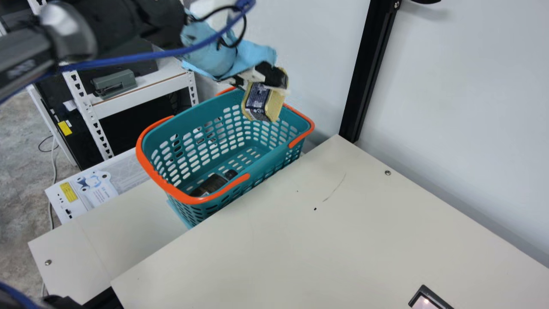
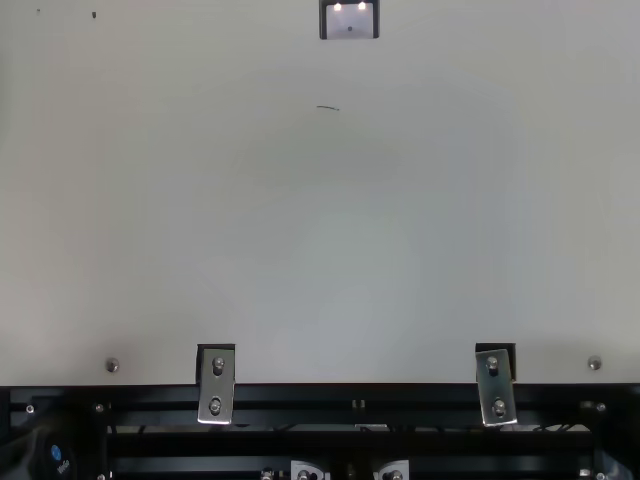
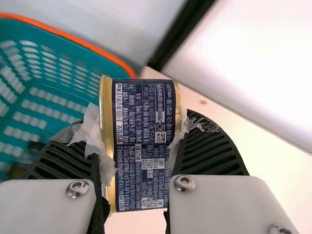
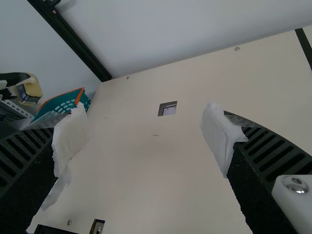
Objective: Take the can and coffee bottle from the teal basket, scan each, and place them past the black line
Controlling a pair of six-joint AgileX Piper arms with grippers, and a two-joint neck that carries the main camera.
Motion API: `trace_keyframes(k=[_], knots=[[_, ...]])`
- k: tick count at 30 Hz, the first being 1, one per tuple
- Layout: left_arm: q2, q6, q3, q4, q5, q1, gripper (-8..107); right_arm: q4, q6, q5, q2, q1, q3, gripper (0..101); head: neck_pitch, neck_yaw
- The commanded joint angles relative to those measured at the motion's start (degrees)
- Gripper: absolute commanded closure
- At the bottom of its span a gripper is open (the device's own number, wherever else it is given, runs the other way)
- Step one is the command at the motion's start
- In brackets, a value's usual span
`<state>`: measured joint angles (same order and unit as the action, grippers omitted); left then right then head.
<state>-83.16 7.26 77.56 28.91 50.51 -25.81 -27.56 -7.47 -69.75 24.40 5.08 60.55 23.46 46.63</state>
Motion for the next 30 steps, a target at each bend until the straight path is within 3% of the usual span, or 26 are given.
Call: trace_keyframes(k=[1, 8, 19, 30], knots=[[3.26, -4.21, 0.20, 4.75, 7.17, -0.66, 89, 0.00, 0.00, 0.00, 0.00, 0.00, 0.00, 0, 1.54, 1.08], [5.63, -12.57, -0.19, 16.84, 19.39, -3.99, 89, 0.00, 0.00, 0.00, 0.00, 0.00, 0.00, 0, 1.54, 1.08], [9.99, -24.11, -12.04, 35.56, 19.39, 1.09, 89, 0.00, 0.00, 0.00, 0.00, 0.00, 0.00, 0, 1.54, 1.08], [16.33, -37.36, -17.76, 47.79, 19.39, 4.31, 89, 0.00, 0.00, 0.00, 0.00, 0.00, 0.00, 0, 1.54, 1.08]])
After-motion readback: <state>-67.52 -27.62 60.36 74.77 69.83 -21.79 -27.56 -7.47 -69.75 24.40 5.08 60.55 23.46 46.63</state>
